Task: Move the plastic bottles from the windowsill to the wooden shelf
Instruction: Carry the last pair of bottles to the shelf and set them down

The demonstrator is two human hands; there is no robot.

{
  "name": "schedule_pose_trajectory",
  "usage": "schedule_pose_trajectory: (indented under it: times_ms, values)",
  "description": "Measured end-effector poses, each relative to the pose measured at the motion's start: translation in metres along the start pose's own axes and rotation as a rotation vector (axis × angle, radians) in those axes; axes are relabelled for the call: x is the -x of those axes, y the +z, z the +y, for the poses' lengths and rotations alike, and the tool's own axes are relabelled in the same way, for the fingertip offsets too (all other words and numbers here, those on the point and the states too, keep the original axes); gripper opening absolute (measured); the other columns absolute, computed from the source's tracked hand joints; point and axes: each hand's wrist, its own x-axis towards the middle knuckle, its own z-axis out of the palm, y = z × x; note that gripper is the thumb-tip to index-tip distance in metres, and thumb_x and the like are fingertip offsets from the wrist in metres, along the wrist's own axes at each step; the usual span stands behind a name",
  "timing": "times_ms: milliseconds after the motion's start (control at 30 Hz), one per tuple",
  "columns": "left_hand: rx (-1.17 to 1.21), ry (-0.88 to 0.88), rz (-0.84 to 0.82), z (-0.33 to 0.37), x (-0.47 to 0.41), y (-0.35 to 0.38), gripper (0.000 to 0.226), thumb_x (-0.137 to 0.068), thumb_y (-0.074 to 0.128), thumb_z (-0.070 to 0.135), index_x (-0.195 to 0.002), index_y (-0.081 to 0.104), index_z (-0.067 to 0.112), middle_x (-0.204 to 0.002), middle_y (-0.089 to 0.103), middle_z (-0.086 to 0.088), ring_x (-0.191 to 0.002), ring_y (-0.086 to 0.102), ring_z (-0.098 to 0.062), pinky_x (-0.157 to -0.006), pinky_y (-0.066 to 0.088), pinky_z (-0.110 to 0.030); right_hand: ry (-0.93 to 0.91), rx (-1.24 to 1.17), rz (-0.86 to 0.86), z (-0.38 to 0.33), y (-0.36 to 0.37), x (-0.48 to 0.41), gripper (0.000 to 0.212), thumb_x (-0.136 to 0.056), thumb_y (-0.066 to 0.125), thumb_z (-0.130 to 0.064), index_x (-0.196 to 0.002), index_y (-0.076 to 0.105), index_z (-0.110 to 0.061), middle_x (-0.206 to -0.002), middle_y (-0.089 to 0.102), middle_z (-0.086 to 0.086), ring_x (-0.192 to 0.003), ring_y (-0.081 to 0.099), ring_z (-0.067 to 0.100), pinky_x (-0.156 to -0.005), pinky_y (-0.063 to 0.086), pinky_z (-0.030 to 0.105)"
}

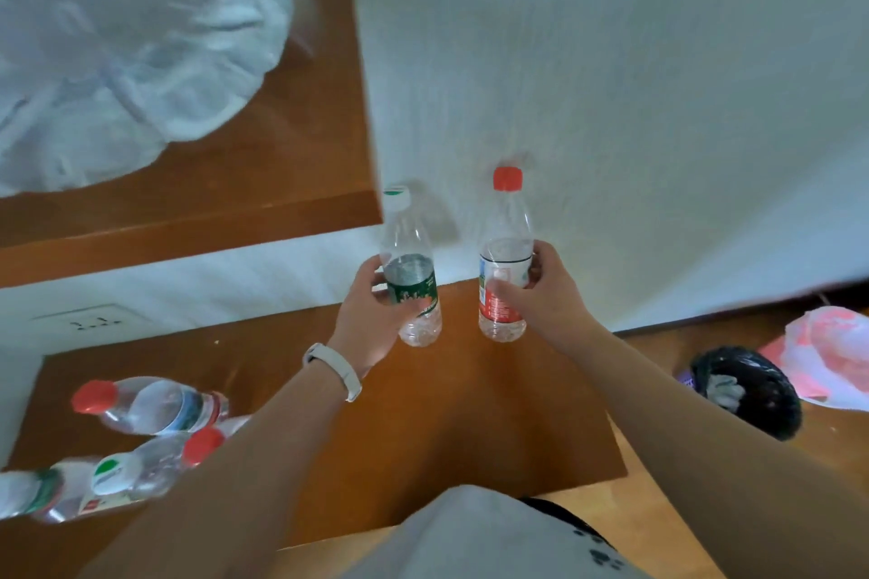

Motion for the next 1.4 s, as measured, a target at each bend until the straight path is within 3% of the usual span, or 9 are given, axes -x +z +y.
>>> schedule_pose_trajectory:
  times_ms: [133,233,400,567,733,933,1133,1300,1400]
  values:
    - [-0.059,0.034,0.115,-0.006,-0.006,0.019,0.063,-0.080,0.082,0.015,-0.126,0.043,0.030,-0.108,0.058,0.018,-0.096,0.063,-0.004,-0.078,0.054,-0.024,-0.008,0.036,-0.040,0.015,-0.003,-0.023,0.066,-0.077,0.080,-0.023,-0.131,0.043,-0.021,-0.110,0.062,-0.007,-0.092,0.062,0.000,-0.064,0.047,0.010]
    - [-0.086,0.016,0.166,-0.018,-0.012,0.028,0.063,-0.079,0.083,0.016,-0.129,0.046,0.024,-0.110,0.063,0.015,-0.095,0.066,-0.004,-0.081,0.058,-0.026,-0.036,0.048,-0.085,0.026,0.000,-0.033,0.064,-0.075,0.081,-0.021,-0.125,0.043,-0.026,-0.105,0.061,-0.013,-0.089,0.062,-0.002,-0.065,0.048,0.011]
    - [-0.127,-0.032,0.206,-0.041,-0.018,0.041,0.060,-0.076,0.085,0.018,-0.121,0.047,0.025,-0.111,0.063,0.009,-0.097,0.066,-0.007,-0.085,0.059,-0.031,-0.087,0.138,-0.141,0.049,0.009,-0.043,0.060,-0.072,0.078,-0.028,-0.118,0.040,-0.036,-0.106,0.059,-0.013,-0.093,0.061,0.005,-0.078,0.055,0.027]
    - [-0.136,-0.044,0.218,-0.051,-0.033,0.047,0.065,-0.072,0.086,0.021,-0.122,0.044,0.023,-0.115,0.060,0.002,-0.099,0.067,-0.015,-0.084,0.060,-0.036,-0.156,0.165,-0.115,0.061,0.014,-0.054,0.059,-0.074,0.080,-0.032,-0.119,0.042,-0.038,-0.111,0.059,-0.011,-0.098,0.061,0.009,-0.082,0.055,0.032]
    - [-0.106,-0.023,0.239,-0.055,-0.045,0.048,0.069,-0.071,0.085,0.022,-0.127,0.043,0.023,-0.121,0.060,0.001,-0.106,0.066,-0.017,-0.088,0.060,-0.039,-0.217,0.240,-0.068,0.070,0.021,-0.066,0.073,-0.072,0.084,-0.033,-0.132,0.044,-0.028,-0.113,0.050,-0.007,-0.099,0.048,-0.002,-0.074,0.041,0.009]
    - [-0.046,-0.030,0.237,-0.057,-0.051,0.053,0.068,-0.072,0.085,0.017,-0.125,0.042,0.021,-0.121,0.059,0.001,-0.107,0.066,-0.017,-0.087,0.060,-0.040,-0.214,0.262,-0.075,0.079,0.031,-0.077,0.073,-0.072,0.085,-0.033,-0.131,0.042,-0.027,-0.117,0.048,-0.003,-0.098,0.046,-0.007,-0.080,0.046,0.014]
    - [-0.048,-0.018,0.207,-0.059,-0.051,0.051,0.079,-0.059,0.080,0.042,-0.125,0.042,0.022,-0.121,0.060,0.000,-0.109,0.065,-0.017,-0.088,0.059,-0.035,-0.215,0.263,-0.093,0.089,0.037,-0.078,0.072,-0.072,0.084,-0.031,-0.131,0.042,-0.026,-0.115,0.050,-0.006,-0.101,0.050,0.006,-0.081,0.049,0.019]
    - [-0.072,-0.003,0.222,-0.060,-0.051,0.052,0.069,-0.072,0.085,0.015,-0.124,0.041,0.021,-0.120,0.060,0.001,-0.109,0.064,-0.016,-0.088,0.058,-0.029,-0.204,0.286,-0.131,0.088,0.034,-0.080,0.075,-0.072,0.085,-0.032,-0.132,0.041,-0.027,-0.118,0.050,-0.006,-0.102,0.049,0.004,-0.079,0.041,0.010]
    - [-0.078,-0.004,0.219,-0.058,-0.048,0.050,0.067,-0.073,0.085,0.013,-0.125,0.042,0.021,-0.119,0.060,0.002,-0.109,0.063,-0.014,-0.089,0.056,-0.025,-0.193,0.283,-0.150,0.087,0.028,-0.078,0.078,-0.072,0.085,-0.030,-0.135,0.040,-0.026,-0.121,0.049,-0.008,-0.108,0.047,0.005,-0.081,0.038,0.008]
